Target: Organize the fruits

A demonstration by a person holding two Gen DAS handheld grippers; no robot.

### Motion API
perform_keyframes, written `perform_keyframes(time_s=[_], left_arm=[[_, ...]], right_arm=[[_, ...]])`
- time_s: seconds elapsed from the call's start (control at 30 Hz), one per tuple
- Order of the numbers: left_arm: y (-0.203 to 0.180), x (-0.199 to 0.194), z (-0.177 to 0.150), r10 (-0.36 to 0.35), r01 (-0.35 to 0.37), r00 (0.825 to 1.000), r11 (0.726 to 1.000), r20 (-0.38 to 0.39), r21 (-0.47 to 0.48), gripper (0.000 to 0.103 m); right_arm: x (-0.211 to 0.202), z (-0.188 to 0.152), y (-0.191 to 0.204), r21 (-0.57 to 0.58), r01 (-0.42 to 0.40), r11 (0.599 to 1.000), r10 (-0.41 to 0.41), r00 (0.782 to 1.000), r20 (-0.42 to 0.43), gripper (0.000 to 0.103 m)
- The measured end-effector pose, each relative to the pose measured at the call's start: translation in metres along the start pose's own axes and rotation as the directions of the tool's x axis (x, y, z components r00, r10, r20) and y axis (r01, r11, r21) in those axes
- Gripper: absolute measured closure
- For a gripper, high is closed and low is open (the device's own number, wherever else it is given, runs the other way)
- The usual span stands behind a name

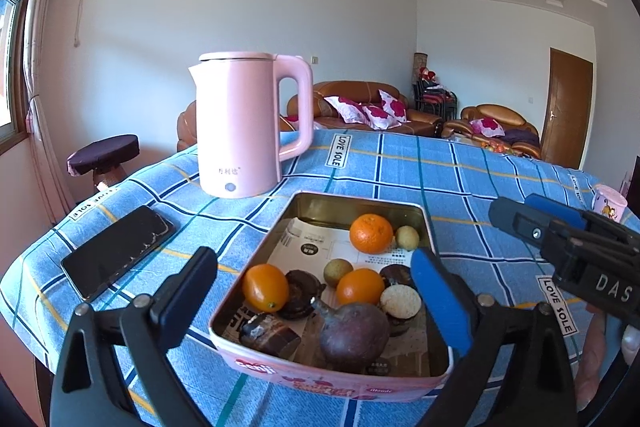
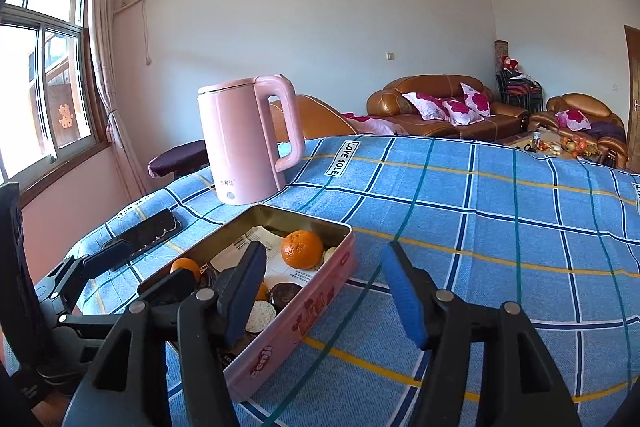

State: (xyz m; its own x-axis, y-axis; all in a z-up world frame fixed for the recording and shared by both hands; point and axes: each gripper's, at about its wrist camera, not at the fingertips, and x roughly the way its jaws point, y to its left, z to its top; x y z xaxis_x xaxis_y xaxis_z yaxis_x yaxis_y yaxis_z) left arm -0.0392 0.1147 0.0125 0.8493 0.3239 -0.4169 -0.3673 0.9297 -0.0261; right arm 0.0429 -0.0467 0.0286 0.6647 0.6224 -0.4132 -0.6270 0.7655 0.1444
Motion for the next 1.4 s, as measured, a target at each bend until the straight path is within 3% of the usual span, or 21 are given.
perform_keyframes(time_s=[1.4], left_arm=[[-0.018, -0.017, 0.011, -0.025, 0.023, 0.999, 0.999, 0.035, 0.045, 0.000]], right_arm=[[-0.023, -0.006, -0.017, 0.026, 0.042, 0.999, -0.043, 0.999, 0.032, 0.039]])
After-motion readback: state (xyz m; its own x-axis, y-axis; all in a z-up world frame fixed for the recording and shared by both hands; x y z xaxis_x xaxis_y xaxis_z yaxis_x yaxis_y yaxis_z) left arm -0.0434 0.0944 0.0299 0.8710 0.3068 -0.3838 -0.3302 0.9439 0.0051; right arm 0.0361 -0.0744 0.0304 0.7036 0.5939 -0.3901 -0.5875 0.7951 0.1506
